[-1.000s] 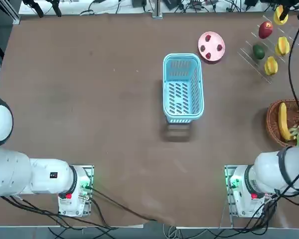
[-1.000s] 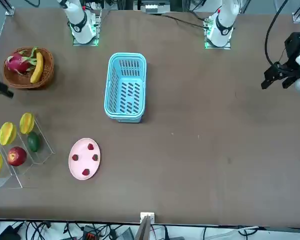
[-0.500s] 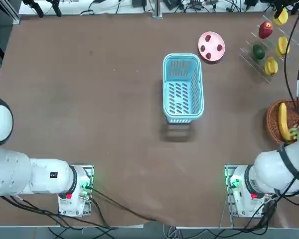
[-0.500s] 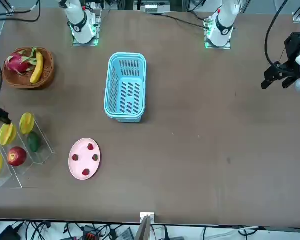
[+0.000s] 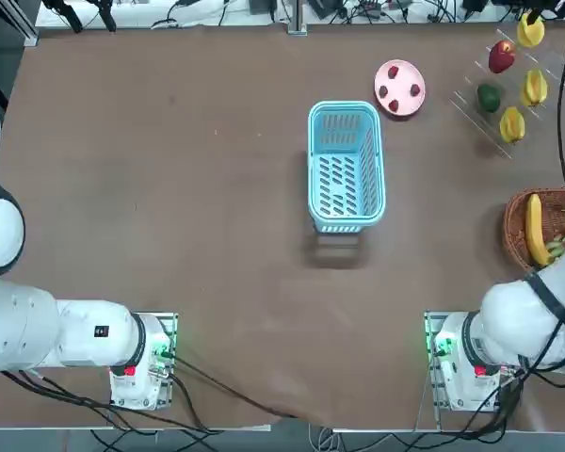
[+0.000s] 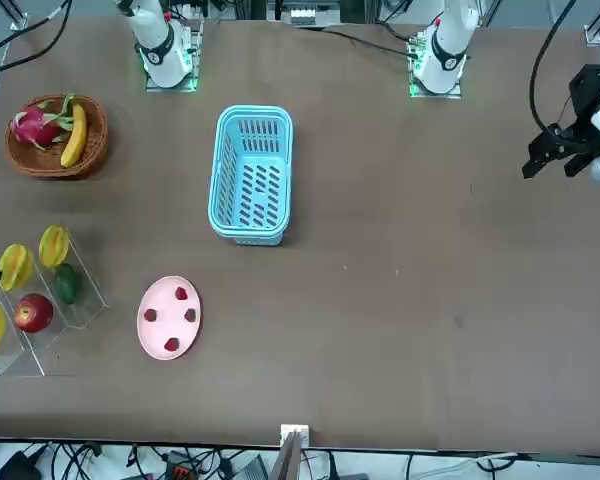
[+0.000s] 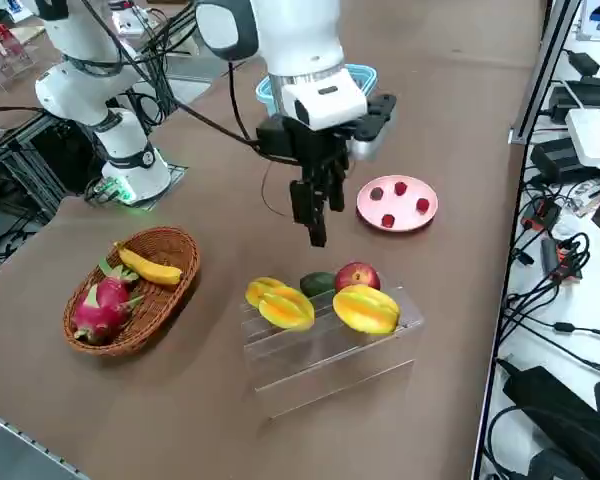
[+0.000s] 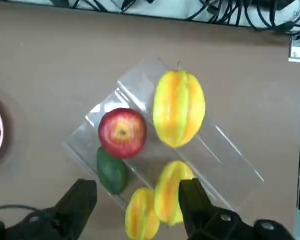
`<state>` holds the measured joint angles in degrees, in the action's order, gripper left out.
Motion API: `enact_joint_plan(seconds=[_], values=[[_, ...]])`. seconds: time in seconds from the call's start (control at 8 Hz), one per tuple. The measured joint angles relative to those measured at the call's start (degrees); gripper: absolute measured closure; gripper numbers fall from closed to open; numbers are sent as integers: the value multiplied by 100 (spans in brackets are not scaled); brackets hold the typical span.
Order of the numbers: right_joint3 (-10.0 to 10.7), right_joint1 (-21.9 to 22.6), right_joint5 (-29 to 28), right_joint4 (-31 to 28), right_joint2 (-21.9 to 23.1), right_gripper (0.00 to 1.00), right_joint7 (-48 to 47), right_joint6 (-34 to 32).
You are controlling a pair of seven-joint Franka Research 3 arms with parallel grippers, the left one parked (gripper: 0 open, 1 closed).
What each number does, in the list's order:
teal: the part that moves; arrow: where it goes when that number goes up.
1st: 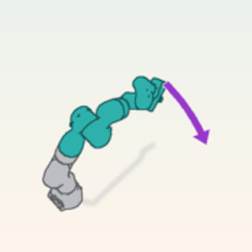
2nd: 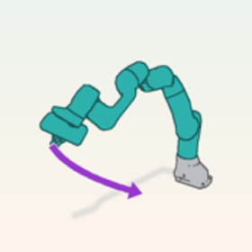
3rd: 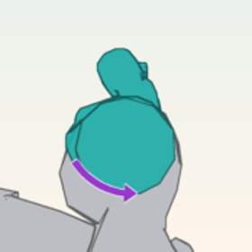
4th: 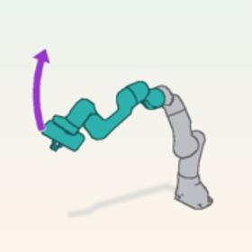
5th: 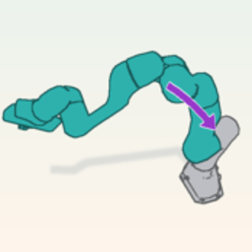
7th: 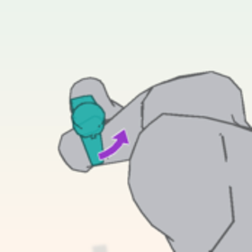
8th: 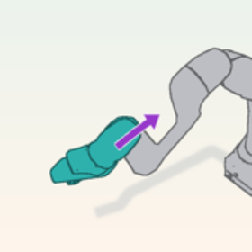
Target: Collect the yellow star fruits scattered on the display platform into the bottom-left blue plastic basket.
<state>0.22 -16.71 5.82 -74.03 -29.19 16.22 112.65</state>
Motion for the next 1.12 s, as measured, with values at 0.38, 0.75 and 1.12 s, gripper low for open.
enact_joint_plan(seconds=[0.38,0.75,1.12], values=[[5,-242,-293,836,-693,0,0,2],[-4,-454,-371,1292,-1130,0,0,4],[-17,-488,-463,1376,-1320,0,-1,114]])
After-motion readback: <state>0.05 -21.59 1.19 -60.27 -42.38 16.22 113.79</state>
